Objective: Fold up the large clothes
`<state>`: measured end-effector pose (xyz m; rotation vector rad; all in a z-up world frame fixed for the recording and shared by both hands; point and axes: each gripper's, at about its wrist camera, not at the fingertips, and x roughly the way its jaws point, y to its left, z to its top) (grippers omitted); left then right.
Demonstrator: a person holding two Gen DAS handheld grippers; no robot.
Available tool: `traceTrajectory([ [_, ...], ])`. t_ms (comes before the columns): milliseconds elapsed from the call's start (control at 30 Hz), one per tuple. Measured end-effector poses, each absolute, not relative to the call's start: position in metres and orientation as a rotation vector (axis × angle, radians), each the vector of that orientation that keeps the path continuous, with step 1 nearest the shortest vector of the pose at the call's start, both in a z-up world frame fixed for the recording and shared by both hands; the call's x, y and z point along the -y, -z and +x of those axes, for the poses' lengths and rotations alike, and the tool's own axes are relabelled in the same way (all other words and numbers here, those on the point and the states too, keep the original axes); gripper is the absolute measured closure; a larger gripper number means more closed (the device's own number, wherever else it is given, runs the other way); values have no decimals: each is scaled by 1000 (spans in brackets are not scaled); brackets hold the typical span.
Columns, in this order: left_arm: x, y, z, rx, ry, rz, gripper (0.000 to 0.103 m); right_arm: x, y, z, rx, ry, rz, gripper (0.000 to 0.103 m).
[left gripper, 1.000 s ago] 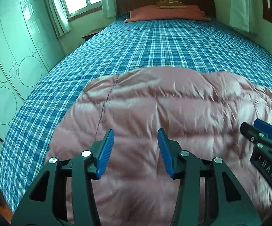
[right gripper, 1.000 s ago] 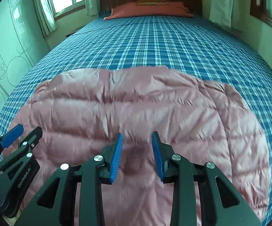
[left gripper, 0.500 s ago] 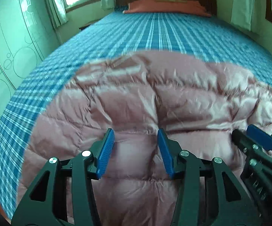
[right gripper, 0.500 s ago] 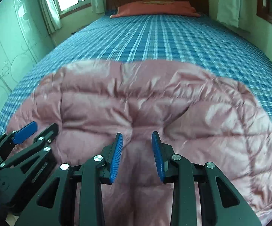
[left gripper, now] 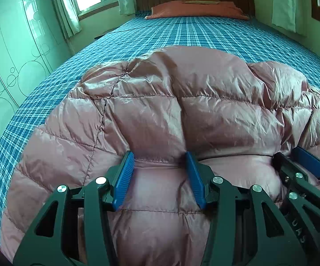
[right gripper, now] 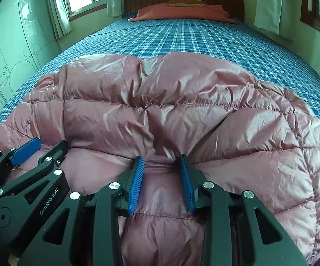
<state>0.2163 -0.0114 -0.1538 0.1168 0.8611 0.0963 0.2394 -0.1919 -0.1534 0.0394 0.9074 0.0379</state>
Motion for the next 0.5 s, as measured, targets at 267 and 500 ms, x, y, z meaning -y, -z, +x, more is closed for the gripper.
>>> traceTrajectory([
  [267,5,153,218,-860,-82,90,55,190,139,242,-932,9,73,69],
  [500,5,152,218,-864,-78,87,54,183,156,243,-906,19,14,67],
])
